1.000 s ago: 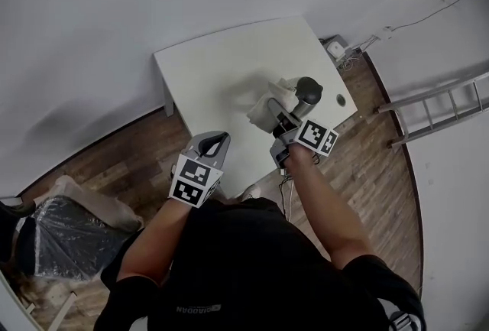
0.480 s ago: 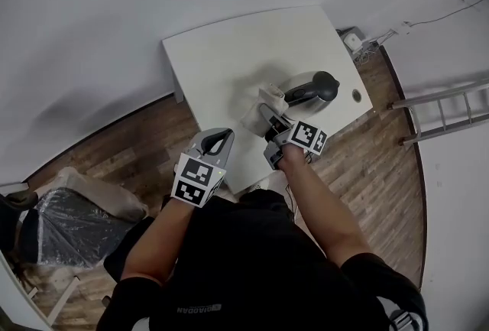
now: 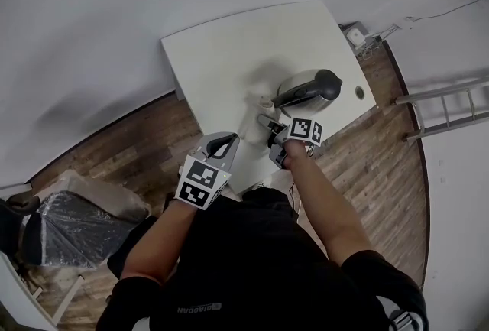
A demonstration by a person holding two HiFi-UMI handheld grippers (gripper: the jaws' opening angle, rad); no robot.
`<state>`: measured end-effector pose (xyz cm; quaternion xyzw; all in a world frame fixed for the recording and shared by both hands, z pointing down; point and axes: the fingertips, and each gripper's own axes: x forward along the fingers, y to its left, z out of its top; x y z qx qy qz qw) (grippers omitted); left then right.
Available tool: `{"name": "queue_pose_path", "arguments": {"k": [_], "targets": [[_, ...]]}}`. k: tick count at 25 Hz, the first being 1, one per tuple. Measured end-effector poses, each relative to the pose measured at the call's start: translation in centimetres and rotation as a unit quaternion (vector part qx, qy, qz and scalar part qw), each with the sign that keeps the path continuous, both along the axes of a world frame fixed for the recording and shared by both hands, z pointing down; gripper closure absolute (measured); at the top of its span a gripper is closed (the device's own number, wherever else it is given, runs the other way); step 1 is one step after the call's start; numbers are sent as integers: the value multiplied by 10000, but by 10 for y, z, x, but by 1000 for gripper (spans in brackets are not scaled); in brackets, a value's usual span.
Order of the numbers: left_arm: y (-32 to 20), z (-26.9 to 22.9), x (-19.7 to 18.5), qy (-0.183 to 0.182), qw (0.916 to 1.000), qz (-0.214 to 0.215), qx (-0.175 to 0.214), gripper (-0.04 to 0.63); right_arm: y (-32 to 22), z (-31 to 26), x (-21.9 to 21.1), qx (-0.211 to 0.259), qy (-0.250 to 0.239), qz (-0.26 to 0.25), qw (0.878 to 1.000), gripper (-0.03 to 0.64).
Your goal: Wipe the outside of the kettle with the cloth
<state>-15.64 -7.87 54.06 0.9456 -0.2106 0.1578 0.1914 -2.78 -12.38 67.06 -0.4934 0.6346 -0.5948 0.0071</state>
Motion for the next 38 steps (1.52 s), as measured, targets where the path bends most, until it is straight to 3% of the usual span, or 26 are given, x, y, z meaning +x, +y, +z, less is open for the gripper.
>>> {"name": "queue_pose_path", "arguments": {"k": [7,13,19,25,31,38], "targets": [[0,-3,0,7,10000,-64,-9,589,12,14,23,-359,176,40,9992,522],[4,-4,8,31,10000,33,44,589,22,7,56,-482,1328,-293,9895,522],[2,-11,10,82,9999,73,118,589,24,-12,67,-338,1793,-411,9824,521],[4,-15,10,119,9998,109,138,589,19,-37,69,-66,2340,-588,9704,522],[-4,-18,0,124,9998,-112,133,589,9,-93,67,577,2890,-741,9527,521],[3,-23,11,69,9997,-126,181,589,15,-120,77,1083,2870,-668,9494,520]]}}
